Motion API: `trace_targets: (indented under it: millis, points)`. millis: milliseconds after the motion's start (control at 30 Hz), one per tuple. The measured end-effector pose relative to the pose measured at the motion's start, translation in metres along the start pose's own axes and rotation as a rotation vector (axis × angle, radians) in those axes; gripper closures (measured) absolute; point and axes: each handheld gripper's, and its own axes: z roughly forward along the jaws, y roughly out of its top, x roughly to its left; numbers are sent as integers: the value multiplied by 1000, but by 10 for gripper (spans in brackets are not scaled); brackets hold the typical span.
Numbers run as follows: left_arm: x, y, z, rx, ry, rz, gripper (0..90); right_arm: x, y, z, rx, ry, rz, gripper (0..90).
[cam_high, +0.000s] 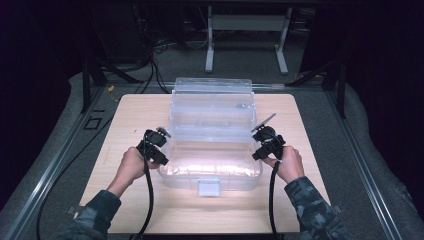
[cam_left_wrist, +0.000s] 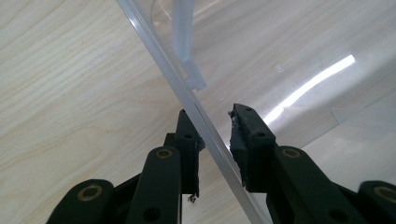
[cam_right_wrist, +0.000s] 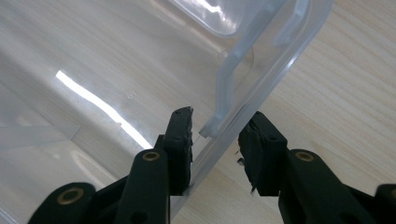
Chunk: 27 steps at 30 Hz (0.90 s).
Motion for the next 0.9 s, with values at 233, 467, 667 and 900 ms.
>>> trace_targets:
  millis: [233,467,667,900]
  points:
    - [-18,-4,-1,2,5,27,708,-1,-12,-4,-7,-46,-17,670]
    - [-28,-11,-3,1,12,31,704,1,-21,-8,-6,-51,-30,670]
    - [-32,-12,-3,10,26,44,695,2,-23,-8,-2,-19,-31,672]
    - [-30,-13,-4,3,1,42,692,3,-22,-10,32,-87,-44,670]
